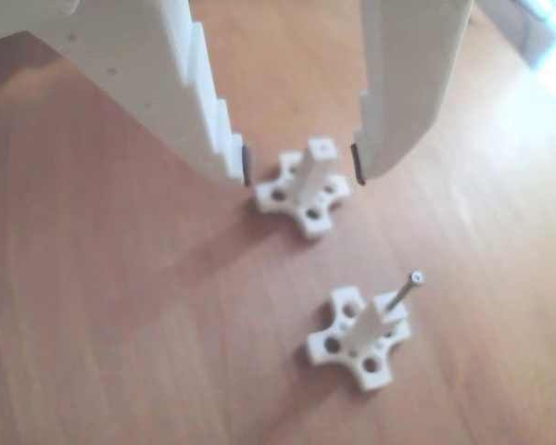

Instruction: Grab the screw and set it in the hole.

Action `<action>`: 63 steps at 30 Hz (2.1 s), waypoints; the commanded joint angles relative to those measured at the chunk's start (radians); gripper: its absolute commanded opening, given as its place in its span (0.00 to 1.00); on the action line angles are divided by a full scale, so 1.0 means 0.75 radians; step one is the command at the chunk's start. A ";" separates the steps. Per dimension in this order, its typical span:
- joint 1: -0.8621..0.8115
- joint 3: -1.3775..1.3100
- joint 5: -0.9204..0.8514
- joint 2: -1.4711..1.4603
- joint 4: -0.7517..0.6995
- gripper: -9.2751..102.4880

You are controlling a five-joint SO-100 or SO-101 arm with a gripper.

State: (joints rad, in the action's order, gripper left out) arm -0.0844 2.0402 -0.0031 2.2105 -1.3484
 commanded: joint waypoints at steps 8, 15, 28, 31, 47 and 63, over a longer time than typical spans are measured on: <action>-0.020 -0.403 -0.031 -0.258 0.037 0.22; -0.029 -0.511 -0.035 -0.399 0.051 0.22; -0.065 -0.605 -0.037 -0.597 0.008 0.22; -0.065 -0.616 -0.037 -0.622 0.004 0.22; -0.057 -0.654 -0.045 -0.771 0.012 0.22; -0.067 -0.661 -0.047 -0.814 0.053 0.22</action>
State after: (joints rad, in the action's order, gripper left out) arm -0.1289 1.6306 -0.0276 1.5769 -1.3223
